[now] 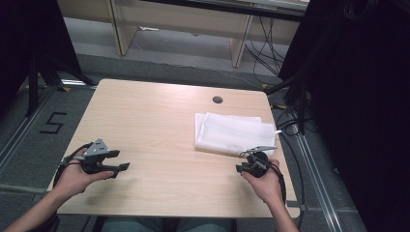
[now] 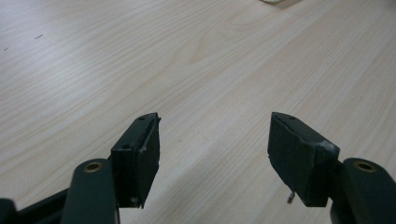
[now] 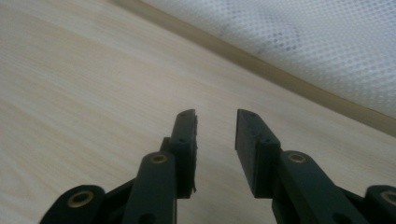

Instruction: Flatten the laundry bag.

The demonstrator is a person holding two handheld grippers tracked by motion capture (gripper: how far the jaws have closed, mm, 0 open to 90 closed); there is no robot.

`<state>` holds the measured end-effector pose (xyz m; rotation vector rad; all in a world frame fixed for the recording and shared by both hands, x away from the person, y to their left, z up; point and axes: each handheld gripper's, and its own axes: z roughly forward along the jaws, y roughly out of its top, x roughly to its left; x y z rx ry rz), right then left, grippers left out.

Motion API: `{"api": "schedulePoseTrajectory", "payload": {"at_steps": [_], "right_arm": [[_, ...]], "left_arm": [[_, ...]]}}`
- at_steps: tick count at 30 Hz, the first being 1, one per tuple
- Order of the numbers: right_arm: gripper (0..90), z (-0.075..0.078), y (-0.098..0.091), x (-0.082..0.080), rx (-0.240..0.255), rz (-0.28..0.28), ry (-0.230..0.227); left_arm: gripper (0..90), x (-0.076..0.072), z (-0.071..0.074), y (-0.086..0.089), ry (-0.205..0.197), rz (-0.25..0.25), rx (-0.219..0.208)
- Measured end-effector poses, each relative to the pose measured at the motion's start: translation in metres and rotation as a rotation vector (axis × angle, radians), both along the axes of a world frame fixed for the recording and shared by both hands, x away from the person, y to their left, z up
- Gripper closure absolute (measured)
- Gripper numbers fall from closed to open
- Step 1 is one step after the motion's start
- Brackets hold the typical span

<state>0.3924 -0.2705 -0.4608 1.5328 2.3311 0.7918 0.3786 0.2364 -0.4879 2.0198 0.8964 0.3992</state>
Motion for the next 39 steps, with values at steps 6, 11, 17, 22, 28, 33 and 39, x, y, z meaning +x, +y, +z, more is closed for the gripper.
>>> {"api": "schedulePoseTrajectory", "payload": {"at_steps": [6, 11, 17, 22, 28, 33, 39], "right_arm": [[60.4, -0.007, -0.008, 0.010, 0.012, -0.043, -0.054], [58.0, 0.001, -0.018, 0.021, 0.003, -0.133, -0.086], [57.3, -0.002, -0.024, 0.037, -0.013, -0.182, -0.115], [59.6, -0.002, -0.023, 0.050, -0.057, -0.159, -0.118], [85.5, 0.002, -0.026, 0.070, -0.050, -0.149, -0.131], [90.0, 0.001, -0.021, 0.081, -0.037, -0.165, -0.111], [86.6, -0.005, -0.013, 0.092, -0.027, -0.179, -0.088]], "left_arm": [[34.2, 0.003, 0.000, -0.001, 0.018, -0.034, 0.020], [34.2, -0.001, 0.000, -0.002, 0.021, -0.035, -0.009], [34.1, -0.003, 0.001, -0.003, 0.018, -0.047, -0.014], [33.8, -0.002, 0.002, -0.004, 0.011, -0.058, -0.022], [33.1, -0.003, 0.001, -0.003, 0.022, -0.043, -0.033], [33.2, -0.004, 0.001, -0.003, 0.012, -0.045, -0.032], [32.6, -0.004, 0.001, -0.002, 0.012, -0.040, -0.049]]}}
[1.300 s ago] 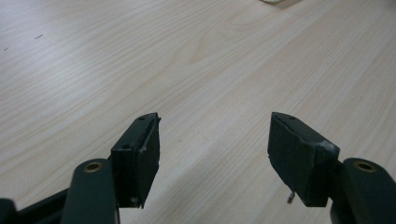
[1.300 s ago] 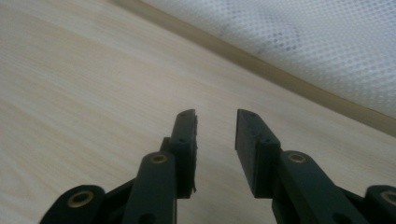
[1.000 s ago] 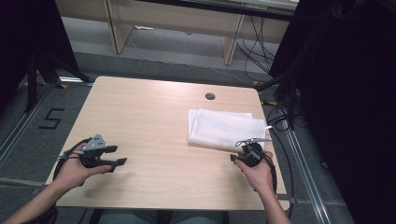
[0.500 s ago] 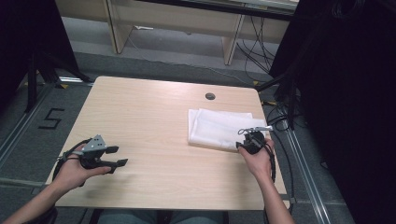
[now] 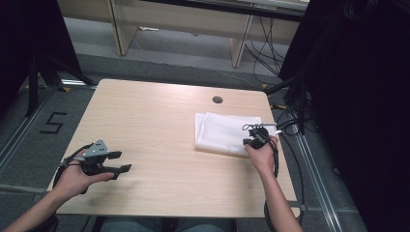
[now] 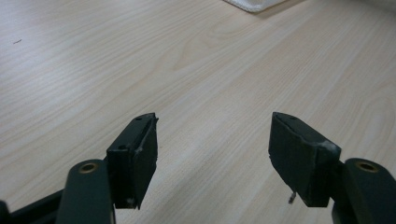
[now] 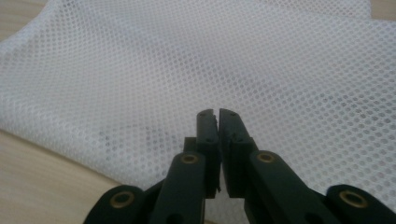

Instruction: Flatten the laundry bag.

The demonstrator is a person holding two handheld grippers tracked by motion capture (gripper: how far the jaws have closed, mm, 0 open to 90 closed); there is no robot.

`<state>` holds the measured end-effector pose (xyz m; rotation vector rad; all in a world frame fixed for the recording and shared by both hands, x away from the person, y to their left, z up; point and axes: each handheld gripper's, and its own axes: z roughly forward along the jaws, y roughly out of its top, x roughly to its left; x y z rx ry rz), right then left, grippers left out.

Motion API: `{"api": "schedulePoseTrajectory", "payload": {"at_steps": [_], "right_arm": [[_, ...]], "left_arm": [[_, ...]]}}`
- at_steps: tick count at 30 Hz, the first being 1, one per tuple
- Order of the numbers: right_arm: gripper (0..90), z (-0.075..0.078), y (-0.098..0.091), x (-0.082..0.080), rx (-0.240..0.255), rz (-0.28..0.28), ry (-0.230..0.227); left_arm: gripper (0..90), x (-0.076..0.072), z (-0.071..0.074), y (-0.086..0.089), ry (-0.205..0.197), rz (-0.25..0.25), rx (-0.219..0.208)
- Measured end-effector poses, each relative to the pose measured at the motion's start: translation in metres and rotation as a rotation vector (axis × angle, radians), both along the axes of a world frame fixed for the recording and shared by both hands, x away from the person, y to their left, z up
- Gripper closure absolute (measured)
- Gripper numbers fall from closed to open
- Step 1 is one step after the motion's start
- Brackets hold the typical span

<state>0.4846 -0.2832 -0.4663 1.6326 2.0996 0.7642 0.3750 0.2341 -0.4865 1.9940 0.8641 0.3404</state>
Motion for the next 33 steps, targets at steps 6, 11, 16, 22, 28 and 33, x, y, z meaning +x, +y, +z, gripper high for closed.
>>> {"api": "schedulePoseTrajectory", "payload": {"at_steps": [6, 11, 16, 22, 28, 33], "right_arm": [[90.0, -0.004, 0.005, 0.008, -0.010, 0.008, -0.002], [90.0, -0.012, 0.009, 0.013, -0.019, 0.021, 0.002], [90.0, -0.020, 0.013, 0.016, -0.022, 0.017, 0.042], [90.0, -0.024, 0.020, 0.021, -0.018, -0.003, 0.069], [90.0, -0.025, 0.027, 0.019, -0.053, 0.059, 0.046], [90.0, -0.026, 0.037, 0.018, -0.086, 0.103, 0.021]], "left_arm": [[32.2, -0.001, 0.001, 0.000, 0.001, -0.007, 0.016], [32.2, -0.001, 0.000, 0.000, 0.007, -0.005, 0.017], [32.2, -0.001, 0.000, 0.000, 0.005, -0.010, 0.021], [31.9, -0.001, -0.001, 0.000, 0.007, -0.013, 0.021], [31.8, -0.002, -0.002, -0.002, 0.009, -0.010, 0.019], [31.8, -0.001, -0.001, -0.001, 0.007, -0.022, 0.030]]}}
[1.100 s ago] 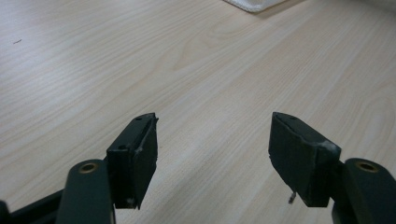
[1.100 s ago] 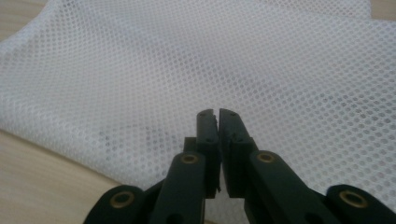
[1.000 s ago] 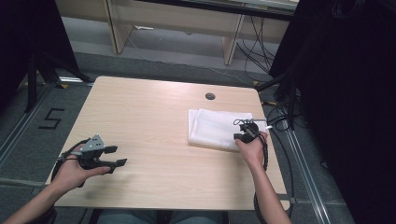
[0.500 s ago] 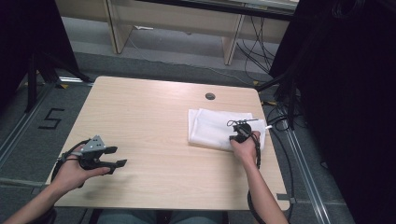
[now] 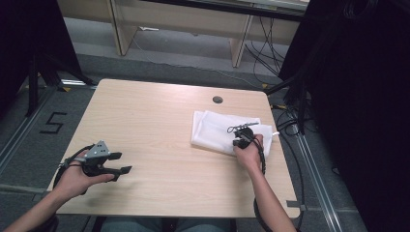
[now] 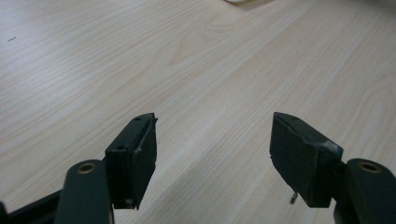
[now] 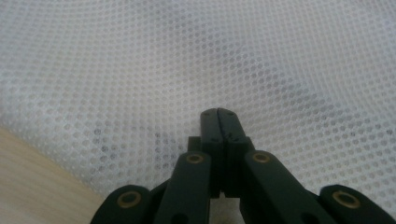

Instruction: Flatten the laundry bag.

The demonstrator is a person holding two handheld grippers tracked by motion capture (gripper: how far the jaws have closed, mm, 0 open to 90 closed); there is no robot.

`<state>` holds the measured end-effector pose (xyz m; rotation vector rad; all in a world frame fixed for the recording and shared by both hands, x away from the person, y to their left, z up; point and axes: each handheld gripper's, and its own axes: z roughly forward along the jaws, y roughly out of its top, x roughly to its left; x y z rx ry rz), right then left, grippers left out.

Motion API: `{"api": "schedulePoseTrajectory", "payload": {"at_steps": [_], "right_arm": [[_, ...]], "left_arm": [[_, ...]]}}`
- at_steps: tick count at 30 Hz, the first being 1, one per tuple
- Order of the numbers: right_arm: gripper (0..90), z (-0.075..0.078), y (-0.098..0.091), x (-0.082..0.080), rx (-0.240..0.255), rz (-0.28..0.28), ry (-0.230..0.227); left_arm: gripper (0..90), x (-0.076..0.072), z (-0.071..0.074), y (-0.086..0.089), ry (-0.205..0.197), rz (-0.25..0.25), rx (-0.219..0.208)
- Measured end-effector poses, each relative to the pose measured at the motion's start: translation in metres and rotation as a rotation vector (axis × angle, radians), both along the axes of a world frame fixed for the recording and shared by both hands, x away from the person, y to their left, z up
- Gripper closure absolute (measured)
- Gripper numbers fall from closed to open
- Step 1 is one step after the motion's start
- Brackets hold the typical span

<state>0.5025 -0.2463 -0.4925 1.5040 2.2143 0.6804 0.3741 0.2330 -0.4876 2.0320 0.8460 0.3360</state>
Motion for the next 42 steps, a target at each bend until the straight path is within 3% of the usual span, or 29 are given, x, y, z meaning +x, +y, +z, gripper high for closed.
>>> {"api": "schedulePoseTrajectory", "payload": {"at_steps": [5, 6, 13, 22, 23, 27, 28, 29, 33, 34, 35, 40, 42], "right_arm": [[90.0, 0.000, 0.016, 0.000, -0.024, 0.057, -0.004], [90.0, -0.001, 0.018, 0.000, -0.027, 0.067, -0.005], [90.0, -0.002, 0.038, -0.001, -0.031, 0.145, -0.024], [90.0, -0.002, 0.071, -0.010, -0.017, 0.260, 0.004], [90.0, -0.002, 0.077, -0.011, -0.004, 0.272, 0.002], [90.0, -0.002, 0.084, -0.014, 0.002, 0.306, 0.021], [90.0, -0.004, 0.086, -0.014, 0.005, 0.320, -0.010], [90.0, -0.001, 0.088, -0.015, -0.001, 0.329, 0.018], [90.0, -0.001, 0.096, -0.021, 0.005, 0.363, 0.044], [90.0, -0.001, 0.096, -0.021, 0.005, 0.363, 0.044], [90.0, 0.000, 0.099, -0.022, -0.005, 0.393, 0.041], [90.0, 0.001, 0.105, -0.027, -0.012, 0.441, 0.064], [83.3, 0.006, 0.105, -0.030, 0.023, 0.457, 0.093]], "left_arm": [[31.8, 0.000, 0.000, 0.001, 0.001, -0.003, 0.016], [31.8, -0.001, -0.001, -0.001, 0.001, 0.007, -0.008], [31.8, 0.000, 0.000, 0.000, -0.004, 0.004, -0.003], [31.8, -0.001, 0.000, -0.001, -0.005, 0.009, -0.001], [31.9, 0.000, 0.000, -0.002, 0.005, 0.005, -0.027], [32.5, 0.004, 0.002, -0.007, 0.024, -0.002, -0.060], [32.5, 0.008, 0.005, -0.010, 0.011, -0.005, -0.064], [32.6, 0.011, 0.007, -0.013, 0.009, -0.004, -0.058], [33.5, 0.039, 0.022, -0.035, -0.023, -0.026, -0.051], [33.8, 0.039, 0.022, -0.035, -0.023, -0.026, -0.051], [34.2, 0.054, 0.024, -0.048, -0.031, -0.021, -0.049], [36.2, 0.078, 0.025, -0.072, -0.014, -0.015, -0.067], [37.2, 0.087, 0.027, -0.081, -0.012, -0.026, -0.059]]}}
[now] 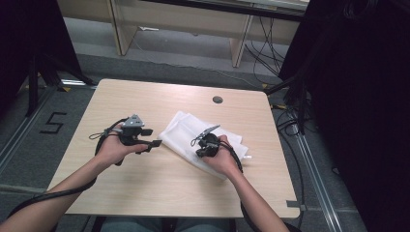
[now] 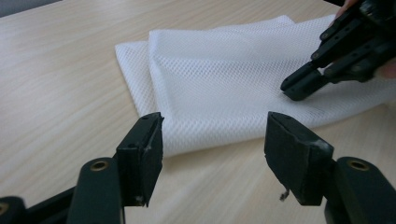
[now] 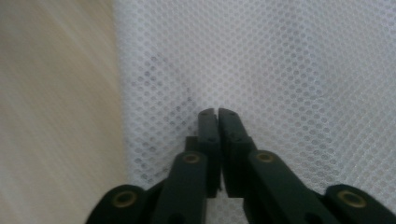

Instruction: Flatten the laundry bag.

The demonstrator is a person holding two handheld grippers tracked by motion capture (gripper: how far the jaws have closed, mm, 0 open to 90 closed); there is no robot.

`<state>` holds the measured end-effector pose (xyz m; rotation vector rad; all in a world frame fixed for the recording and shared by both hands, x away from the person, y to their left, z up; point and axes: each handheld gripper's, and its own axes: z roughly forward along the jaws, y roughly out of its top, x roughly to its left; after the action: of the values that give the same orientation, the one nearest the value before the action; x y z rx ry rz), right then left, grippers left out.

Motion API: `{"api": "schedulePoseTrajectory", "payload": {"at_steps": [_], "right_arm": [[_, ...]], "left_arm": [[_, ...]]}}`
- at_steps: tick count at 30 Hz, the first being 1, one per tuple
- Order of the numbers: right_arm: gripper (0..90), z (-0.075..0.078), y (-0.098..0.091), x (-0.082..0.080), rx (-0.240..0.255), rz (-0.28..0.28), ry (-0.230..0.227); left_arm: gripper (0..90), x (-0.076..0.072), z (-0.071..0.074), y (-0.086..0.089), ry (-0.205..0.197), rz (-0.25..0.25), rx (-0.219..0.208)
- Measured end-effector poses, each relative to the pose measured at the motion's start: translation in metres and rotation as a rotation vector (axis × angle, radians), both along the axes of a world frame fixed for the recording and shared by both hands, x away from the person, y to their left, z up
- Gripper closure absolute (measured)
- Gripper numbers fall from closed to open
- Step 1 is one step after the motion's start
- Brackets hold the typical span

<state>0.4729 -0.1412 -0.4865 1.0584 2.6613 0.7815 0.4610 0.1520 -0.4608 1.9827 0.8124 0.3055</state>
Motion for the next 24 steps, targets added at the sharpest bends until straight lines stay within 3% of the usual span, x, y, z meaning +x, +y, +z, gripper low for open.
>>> {"api": "schedulePoseTrajectory", "payload": {"at_steps": [2, 4, 6, 7, 9, 10, 14, 15, 17, 18, 20, 22, 24], "right_arm": [[80.1, 0.009, -0.006, -0.001, 0.046, -0.020, -0.011], [78.8, 0.015, -0.011, 0.000, 0.053, -0.032, -0.021], [74.5, 0.030, -0.026, 0.003, 0.066, -0.098, -0.045], [70.8, 0.040, -0.044, 0.006, 0.061, -0.164, -0.078], [66.2, 0.044, -0.062, 0.006, 0.052, -0.241, -0.060], [66.2, 0.044, -0.062, 0.006, 0.052, -0.241, -0.060], [56.8, 0.041, -0.101, 0.002, -0.004, -0.395, -0.056], [53.8, 0.036, -0.119, 0.000, -0.003, -0.448, -0.032], [53.2, 0.034, -0.127, 0.000, 0.002, -0.464, -0.021], [51.4, 0.028, -0.137, -0.002, 0.025, -0.521, 0.023], [50.6, 0.025, -0.139, -0.002, 0.050, -0.541, 0.032], [47.8, 0.019, -0.145, 0.001, 0.059, -0.523, 0.077], [47.3, 0.017, -0.147, 0.003, 0.061, -0.515, 0.077]], "left_arm": [[37.9, 0.009, 0.001, -0.011, 0.007, -0.013, 0.016], [39.1, 0.012, 0.000, -0.014, 0.011, -0.007, 0.025], [39.9, 0.019, -0.002, -0.019, 0.021, 0.001, 0.060], [40.8, 0.023, -0.004, -0.022, 0.026, 0.003, 0.074], [42.8, 0.028, -0.010, -0.029, 0.044, 0.018, 0.078], [43.3, 0.028, -0.010, -0.029, 0.044, 0.018, 0.078], [44.5, 0.032, -0.020, -0.038, 0.076, 0.046, 0.115], [44.8, 0.033, -0.023, -0.041, 0.081, 0.060, 0.137], [44.8, 0.033, -0.025, -0.042, 0.086, 0.056, 0.152], [45.0, 0.035, -0.027, -0.044, 0.096, 0.055, 0.170], [45.2, 0.035, -0.029, -0.045, 0.103, 0.054, 0.167], [46.6, 0.034, -0.031, -0.047, 0.126, 0.045, 0.181], [46.6, 0.033, -0.033, -0.048, 0.129, 0.032, 0.196]]}}
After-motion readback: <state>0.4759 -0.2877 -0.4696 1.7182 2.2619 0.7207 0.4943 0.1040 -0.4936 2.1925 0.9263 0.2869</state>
